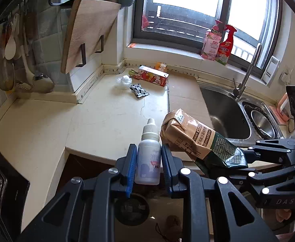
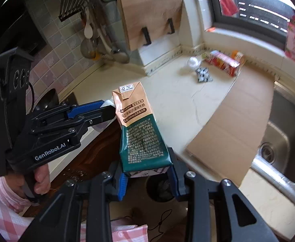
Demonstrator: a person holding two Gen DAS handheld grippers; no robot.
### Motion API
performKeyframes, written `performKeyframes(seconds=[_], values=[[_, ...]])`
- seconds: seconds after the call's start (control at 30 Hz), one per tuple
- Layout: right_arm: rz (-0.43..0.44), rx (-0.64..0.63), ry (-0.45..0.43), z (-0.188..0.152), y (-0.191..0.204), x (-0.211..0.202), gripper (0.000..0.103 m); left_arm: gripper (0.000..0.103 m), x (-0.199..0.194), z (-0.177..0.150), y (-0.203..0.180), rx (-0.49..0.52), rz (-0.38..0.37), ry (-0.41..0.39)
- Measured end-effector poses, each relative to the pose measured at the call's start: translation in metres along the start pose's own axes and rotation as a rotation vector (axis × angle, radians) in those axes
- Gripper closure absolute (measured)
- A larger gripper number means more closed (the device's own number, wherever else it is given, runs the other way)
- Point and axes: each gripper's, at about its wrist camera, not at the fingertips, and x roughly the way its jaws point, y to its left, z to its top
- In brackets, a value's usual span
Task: Collect trash
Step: 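Carry the dropper bottle and carton down over the floor bin, then open both tools to drop the dropper bottle and carton into the bin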
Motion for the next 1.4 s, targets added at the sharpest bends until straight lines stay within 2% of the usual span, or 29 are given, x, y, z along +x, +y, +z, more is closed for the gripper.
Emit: performKeyframes(seconds=[0.2,0.5,0.67,0.9,1.23,1.4], values=[[0.015,0.073,0.09,-0.03,-0.005,0.047,0.069,0.08,0.025,-0.061,0.021,-0.029,0.026,0.048],[-0.08,0.103,0.17,-0.088,-0.012,0.133,0.069,0.08,0.094,-0.15,0.048,-0.056,0.059,0.199],[-0.108,0.108,0.21,-0.126,-0.016,0.191,0.069,0.08,0.14,-0.197,0.062,-0.063,0.099,0.23],[-0.129,0.07,0.257,-0.17,-0.021,0.267,0.069,0.08,0.202,-0.261,0.085,-0.136,0.116,0.258],[-0.163,0.053,0.323,-0.217,-0.048,0.359,0.069,0.08,0.285,-0.33,0.111,-0.201,0.111,0.302],[-0.184,0.006,0.317,-0.229,-0.054,0.399,0.068,0.08,0.327,-0.357,0.122,-0.204,0.116,0.323]])
